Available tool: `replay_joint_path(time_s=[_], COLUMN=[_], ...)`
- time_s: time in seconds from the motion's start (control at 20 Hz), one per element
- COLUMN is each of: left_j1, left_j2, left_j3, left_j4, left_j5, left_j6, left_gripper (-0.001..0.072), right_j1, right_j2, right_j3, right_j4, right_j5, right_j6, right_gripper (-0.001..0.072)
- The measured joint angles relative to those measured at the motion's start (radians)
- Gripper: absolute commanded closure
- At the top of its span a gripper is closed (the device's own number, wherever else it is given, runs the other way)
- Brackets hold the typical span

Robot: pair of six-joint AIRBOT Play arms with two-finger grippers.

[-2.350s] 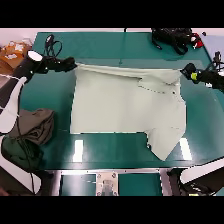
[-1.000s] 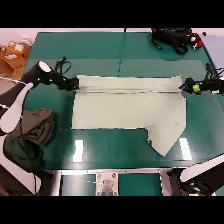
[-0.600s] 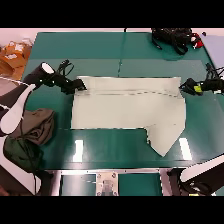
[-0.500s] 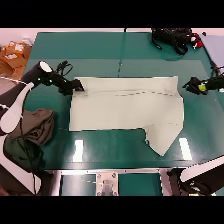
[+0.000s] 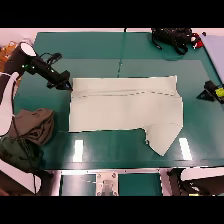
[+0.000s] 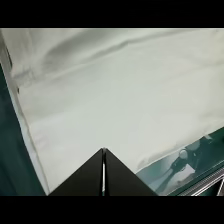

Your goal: Fold the shirts.

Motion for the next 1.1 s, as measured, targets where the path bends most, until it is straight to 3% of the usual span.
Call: replay_joint_path(time_s=[0.15, 0.25, 0.3, 0.35, 0.4, 0.45, 0.8, 1.1], left_j1=[-0.038, -0.077, -0.095, -0.113, -0.130, -0.147, -0.335, -0.414], left_j2=[0.134, 0.281, 0.370, 0.446, 0.525, 0.589, 0.754, 0.720], left_j3=[-0.095, -0.249, -0.344, -0.439, -0.538, -0.625, -1.056, -1.167], left_j4=[0.104, 0.158, 0.164, 0.183, 0.193, 0.197, 0.161, 0.114], left_j5=[-0.032, 0.018, 0.066, 0.112, 0.162, 0.205, 0.523, 0.799], left_j6=[-0.015, -0.031, -0.046, -0.066, -0.090, -0.116, -0.320, -0.460], left_gripper=[0.0685, 0.0684, 0.0680, 0.0475, 0.0144, 0.0088, 0.0087, 0.0098], right_j1=[-0.018, -0.042, -0.047, -0.050, -0.053, -0.055, 0.002, 0.121], right_j2=[0.180, 0.312, 0.373, 0.433, 0.485, 0.525, 0.625, 0.600], right_j3=[-0.225, -0.404, -0.490, -0.579, -0.663, -0.733, -1.036, -1.086], right_j4=[-0.087, -0.129, -0.137, -0.138, -0.135, -0.121, 0.002, 0.124], right_j5=[-0.006, -0.044, -0.060, -0.077, -0.100, -0.121, -0.265, -0.402], right_j6=[0.052, 0.093, 0.109, 0.123, 0.135, 0.143, 0.166, 0.167], right_gripper=[0.0696, 0.0694, 0.0623, 0.0456, 0.0337, 0.0310, 0.0303, 0.0305])
